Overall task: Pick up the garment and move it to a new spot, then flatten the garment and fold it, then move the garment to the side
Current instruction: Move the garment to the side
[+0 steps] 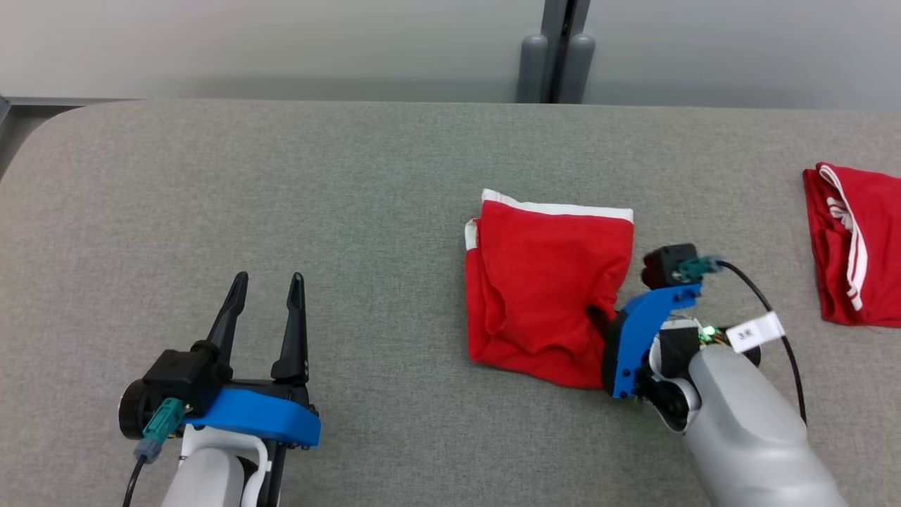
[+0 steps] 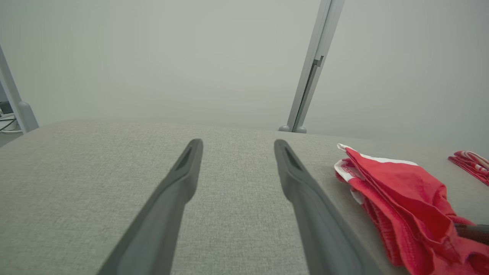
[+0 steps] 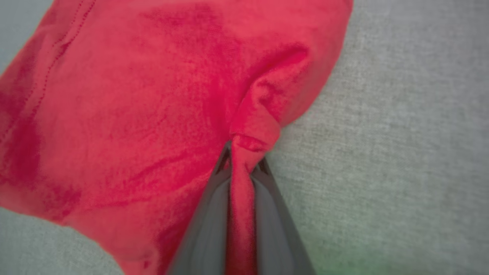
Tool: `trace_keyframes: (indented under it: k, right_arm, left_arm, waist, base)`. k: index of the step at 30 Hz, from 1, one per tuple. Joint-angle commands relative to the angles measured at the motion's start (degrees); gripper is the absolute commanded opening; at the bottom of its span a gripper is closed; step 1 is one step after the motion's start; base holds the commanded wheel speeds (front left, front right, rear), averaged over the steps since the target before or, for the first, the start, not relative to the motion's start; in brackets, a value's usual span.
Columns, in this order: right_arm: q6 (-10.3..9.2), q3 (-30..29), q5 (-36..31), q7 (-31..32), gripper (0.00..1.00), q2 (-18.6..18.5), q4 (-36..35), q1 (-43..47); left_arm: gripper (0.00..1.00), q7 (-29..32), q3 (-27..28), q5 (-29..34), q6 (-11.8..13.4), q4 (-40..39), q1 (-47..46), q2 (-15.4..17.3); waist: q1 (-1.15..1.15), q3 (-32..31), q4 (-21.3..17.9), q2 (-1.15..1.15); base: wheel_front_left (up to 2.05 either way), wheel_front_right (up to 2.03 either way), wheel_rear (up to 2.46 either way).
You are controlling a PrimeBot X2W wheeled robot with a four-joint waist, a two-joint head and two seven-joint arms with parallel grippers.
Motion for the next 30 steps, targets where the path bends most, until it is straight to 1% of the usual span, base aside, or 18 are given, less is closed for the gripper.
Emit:
trace_keyframes:
  k: [1, 6, 12, 17, 22, 23, 26, 30]
  right_arm:
    - [0.02, 1.32, -1.45, 0.14, 0.00, -0.59, 0.13, -1.75]
    - [0.02, 8.29, -4.37, 1.98, 0.00, -5.57, -3.57, -6.62]
    - [0.02, 15.03, -3.86, 4.33, 0.00, -14.30, -9.74, -13.43]
    - [0.02, 18.14, -3.55, 4.68, 0.00, -21.55, -12.41, -18.56]
    - [0.02, 21.17, -5.23, 3.98, 0.00, -29.02, -14.57, -22.55]
    - [0.02, 21.17, -5.23, 3.98, 0.00, -29.02, -14.57, -22.55]
    - [0.02, 22.80, -5.50, 4.11, 0.00, -32.93, -15.45, -23.10]
    - [0.01, 22.77, -4.90, 4.46, 0.00, -37.36, -15.22, -22.58]
  left_arm:
    - [1.00, -0.12, 0.48, 0.20, -0.33, -0.34, 0.50, 0.17]
    - [1.00, -0.12, 2.02, 0.19, 0.03, -1.52, 1.54, 0.17]
    - [1.00, -0.12, 3.25, 0.60, 0.16, -3.13, 1.31, 0.19]
    - [1.00, -0.12, 2.74, 1.26, 0.03, -4.61, -0.80, 0.22]
    - [1.00, -0.12, 1.84, 1.83, -0.15, -5.71, -3.62, 1.05]
    - [1.00, -0.12, 1.84, 1.83, -0.15, -5.71, -3.62, 1.05]
    - [1.00, -0.12, 1.02, 1.91, -0.24, -6.05, -5.03, 1.65]
    - [1.00, -0.12, -0.02, 2.03, -0.28, -6.32, -6.81, 3.23]
  waist:
    - [0.00, -0.12, -0.53, -0.01]
    - [0.00, 0.36, -2.92, -0.01]
    - [0.00, 2.88, -6.96, -0.01]
    - [0.00, 6.25, -10.07, -0.01]
    - [0.00, 9.81, -12.70, -0.01]
    - [0.00, 9.81, -12.70, -0.01]
    - [0.00, 11.36, -13.84, -0.01]
    - [0.00, 13.47, -14.83, -0.01]
  base:
    - [0.00, 0.00, 0.00]
    - [0.00, 0.00, 0.00]
    - [0.00, 0.00, 0.00]
    - [0.00, 0.00, 0.00]
    - [0.00, 0.00, 0.00]
    - [0.00, 0.00, 0.00]
    - [0.00, 0.00, 0.00]
    - [0.00, 0.00, 0.00]
